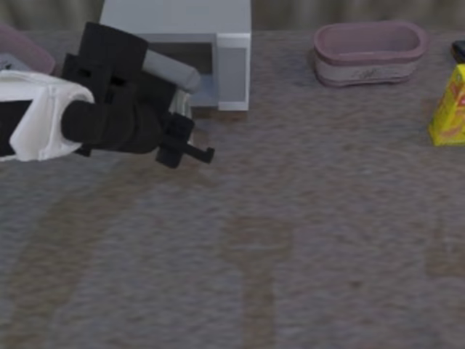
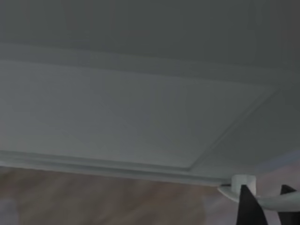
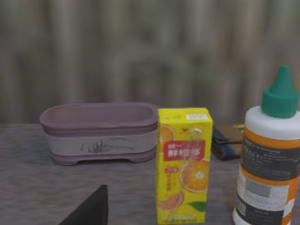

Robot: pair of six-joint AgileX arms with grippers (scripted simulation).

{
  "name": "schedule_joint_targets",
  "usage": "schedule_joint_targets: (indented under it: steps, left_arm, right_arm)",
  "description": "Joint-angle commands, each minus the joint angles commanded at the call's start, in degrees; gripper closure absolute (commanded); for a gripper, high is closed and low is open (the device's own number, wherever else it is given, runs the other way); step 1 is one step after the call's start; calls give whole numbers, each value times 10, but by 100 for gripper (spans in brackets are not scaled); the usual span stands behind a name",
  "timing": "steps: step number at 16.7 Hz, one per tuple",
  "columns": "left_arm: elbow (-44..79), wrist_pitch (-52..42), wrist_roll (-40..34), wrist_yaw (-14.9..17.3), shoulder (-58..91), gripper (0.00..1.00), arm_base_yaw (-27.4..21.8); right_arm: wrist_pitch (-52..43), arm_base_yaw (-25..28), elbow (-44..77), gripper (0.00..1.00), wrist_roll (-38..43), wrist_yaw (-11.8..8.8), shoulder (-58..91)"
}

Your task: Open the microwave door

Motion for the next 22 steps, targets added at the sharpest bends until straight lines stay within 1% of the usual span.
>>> schedule_joint_targets:
  steps: [19, 22]
  left_arm:
    - [0, 0, 0, 0, 0, 100, 0]
    - [-2, -2, 3, 8, -1, 100, -1]
  right_arm:
    - [0, 0, 0, 0, 0, 0, 0]
    - [0, 0, 0, 0, 0, 0, 0]
